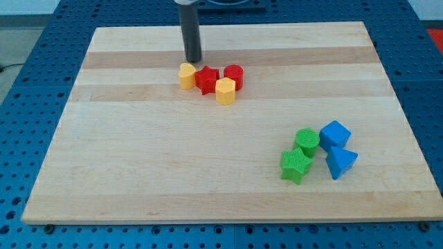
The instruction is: Slide the yellow heart into the red star
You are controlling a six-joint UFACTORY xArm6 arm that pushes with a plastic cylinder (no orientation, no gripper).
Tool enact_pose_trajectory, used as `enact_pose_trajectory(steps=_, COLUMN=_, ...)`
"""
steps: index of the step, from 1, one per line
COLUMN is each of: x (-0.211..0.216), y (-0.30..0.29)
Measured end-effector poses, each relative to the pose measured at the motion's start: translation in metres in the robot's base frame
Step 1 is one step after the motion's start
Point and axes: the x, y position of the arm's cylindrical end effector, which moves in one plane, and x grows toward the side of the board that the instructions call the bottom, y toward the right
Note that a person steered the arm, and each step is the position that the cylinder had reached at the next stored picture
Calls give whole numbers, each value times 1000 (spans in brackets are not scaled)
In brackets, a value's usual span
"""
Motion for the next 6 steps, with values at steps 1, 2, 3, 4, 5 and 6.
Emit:
enact_pose_trajectory(steps=1, x=14, y=-63)
enact_pose_trajectory(steps=2, x=50, y=-48)
enact_pose_trajectory(steps=3, x=63, y=-6)
enact_pose_trajectory(steps=4, x=70, y=45)
enact_pose_trajectory(steps=5, x=60, y=25)
enact_pose_trajectory(steps=6, x=48, y=11)
